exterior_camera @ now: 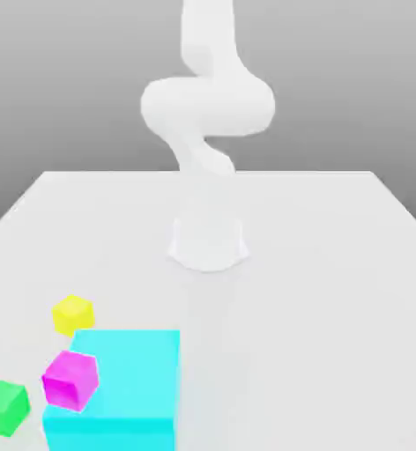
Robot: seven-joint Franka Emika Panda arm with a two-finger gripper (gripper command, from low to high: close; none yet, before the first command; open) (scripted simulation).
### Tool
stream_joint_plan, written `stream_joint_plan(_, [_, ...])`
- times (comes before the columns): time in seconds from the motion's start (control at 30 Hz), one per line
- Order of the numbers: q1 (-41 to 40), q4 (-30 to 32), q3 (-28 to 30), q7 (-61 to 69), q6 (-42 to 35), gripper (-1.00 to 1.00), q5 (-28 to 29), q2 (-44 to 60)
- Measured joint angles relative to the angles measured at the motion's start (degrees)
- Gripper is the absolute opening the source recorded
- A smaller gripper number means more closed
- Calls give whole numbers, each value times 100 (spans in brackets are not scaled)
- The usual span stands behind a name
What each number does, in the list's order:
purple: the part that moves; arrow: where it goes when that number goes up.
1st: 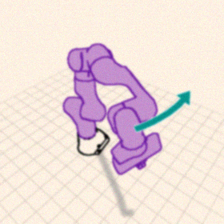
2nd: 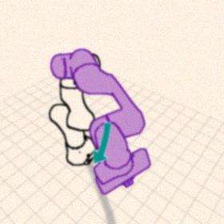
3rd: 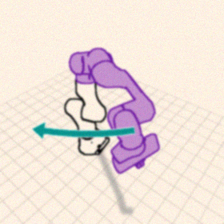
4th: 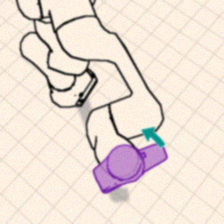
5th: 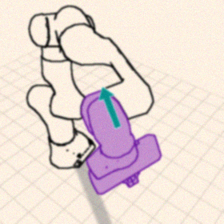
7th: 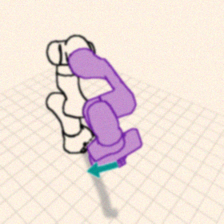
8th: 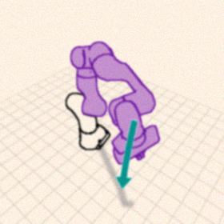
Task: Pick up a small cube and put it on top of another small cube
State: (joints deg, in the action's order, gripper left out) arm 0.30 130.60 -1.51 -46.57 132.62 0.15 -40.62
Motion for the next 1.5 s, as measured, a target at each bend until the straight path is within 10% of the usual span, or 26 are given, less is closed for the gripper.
stream_joint_plan(1.23, [1644,-1768,-1111,-1865,1561,0,1419,7730])
stream_joint_plan(1.27, [1685,-1807,-1062,-1894,1672,-100,1460,7884])
stream_joint_plan(1.5, [1692,-1810,-1057,-1885,1682,-100,1448,7895])
